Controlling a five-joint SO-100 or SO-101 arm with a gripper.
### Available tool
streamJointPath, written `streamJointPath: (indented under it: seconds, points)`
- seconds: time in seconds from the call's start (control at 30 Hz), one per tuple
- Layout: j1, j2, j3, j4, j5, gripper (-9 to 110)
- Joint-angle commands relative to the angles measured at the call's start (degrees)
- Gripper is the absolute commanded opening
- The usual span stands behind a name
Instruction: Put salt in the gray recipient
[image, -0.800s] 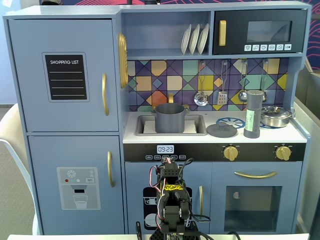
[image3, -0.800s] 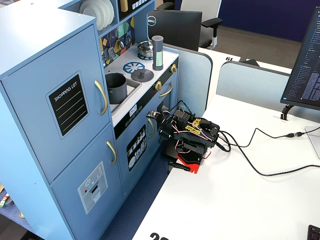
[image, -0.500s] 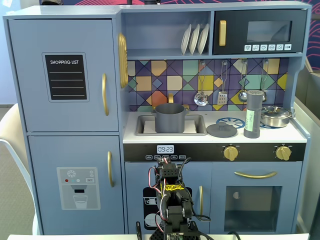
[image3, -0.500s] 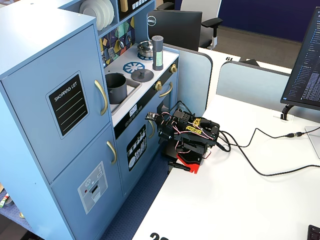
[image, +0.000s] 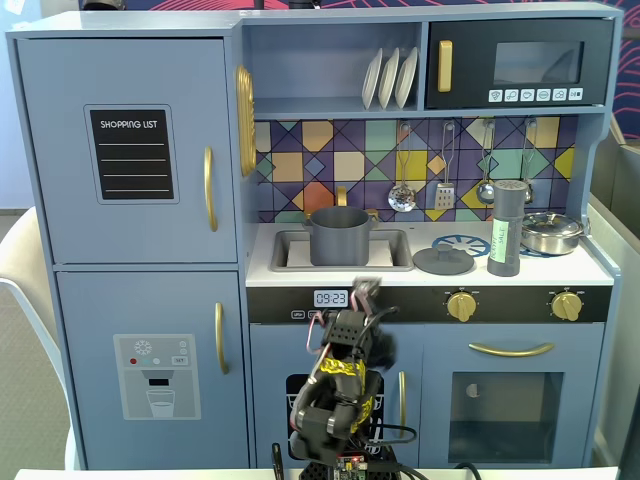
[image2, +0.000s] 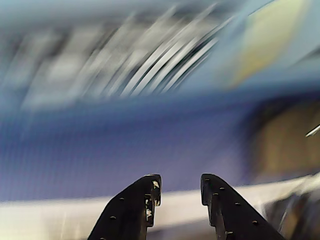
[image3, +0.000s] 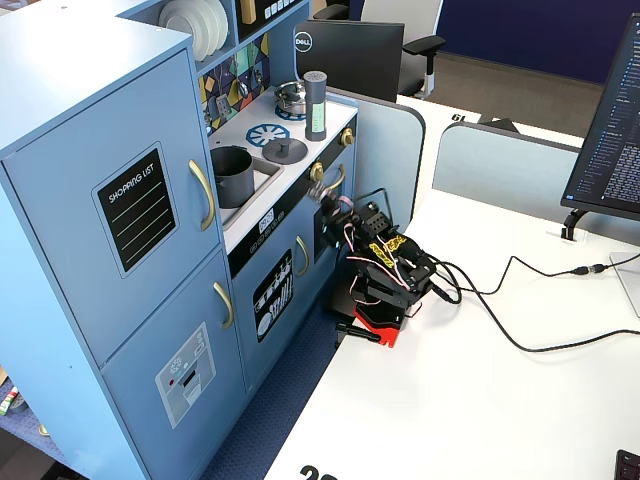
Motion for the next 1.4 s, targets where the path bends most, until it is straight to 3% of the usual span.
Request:
streamJointPath:
  seconds: [0.0, 0.17, 0.4, 0.73, 1.37]
  points:
    - [16.9, -6.5, -11.9, -12.4, -4.1, 0]
    - [24.6, -15.7, -18.1, -35.2, -0.4, 2]
    - [26.4, -27.1, -21.2, -65.3, 2.6, 27]
    - [25.9, -36.7, -30.0, -66.3, 8.9, 57]
    - [23.2, -68.6, -53.9, -71.2, 7.9, 53]
